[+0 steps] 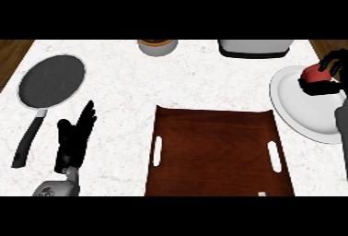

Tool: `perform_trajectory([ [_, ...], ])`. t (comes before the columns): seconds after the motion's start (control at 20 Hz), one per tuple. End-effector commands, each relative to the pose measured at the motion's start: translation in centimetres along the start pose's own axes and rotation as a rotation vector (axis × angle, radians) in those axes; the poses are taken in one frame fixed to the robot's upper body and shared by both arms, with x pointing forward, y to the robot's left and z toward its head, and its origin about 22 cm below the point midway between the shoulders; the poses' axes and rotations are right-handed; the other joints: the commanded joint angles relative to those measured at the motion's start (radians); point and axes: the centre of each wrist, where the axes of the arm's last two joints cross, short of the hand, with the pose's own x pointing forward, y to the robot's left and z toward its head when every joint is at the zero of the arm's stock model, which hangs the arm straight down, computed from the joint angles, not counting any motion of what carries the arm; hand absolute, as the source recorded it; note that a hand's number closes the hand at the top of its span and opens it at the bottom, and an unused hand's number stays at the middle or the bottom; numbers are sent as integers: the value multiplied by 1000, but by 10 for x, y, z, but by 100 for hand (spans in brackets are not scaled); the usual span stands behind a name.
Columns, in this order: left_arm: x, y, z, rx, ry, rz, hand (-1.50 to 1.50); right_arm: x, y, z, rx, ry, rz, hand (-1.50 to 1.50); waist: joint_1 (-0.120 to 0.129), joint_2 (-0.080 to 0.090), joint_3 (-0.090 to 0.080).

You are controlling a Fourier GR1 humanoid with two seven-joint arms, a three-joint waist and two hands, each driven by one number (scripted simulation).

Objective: Pick the bell pepper from the tray and place it in the plate

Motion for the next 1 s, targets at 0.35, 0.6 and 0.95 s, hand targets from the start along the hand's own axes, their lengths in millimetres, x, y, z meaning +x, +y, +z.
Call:
perform_trajectory([
  [0.35, 7, -10, -1, -17, -7, -17, 0, -69, 15, -11, 224, 120, 54, 150, 14, 7, 1],
  [0.6, 9, -8, 8, -24, -22, -14, 0, -103, 7, -4, 430, 169, 52, 150, 23, 11, 2],
  [0.95, -6, -12, 7, -20, -17, -4, 0, -105, 16, -3, 488, 60, -32, -150, 29, 14, 3],
])
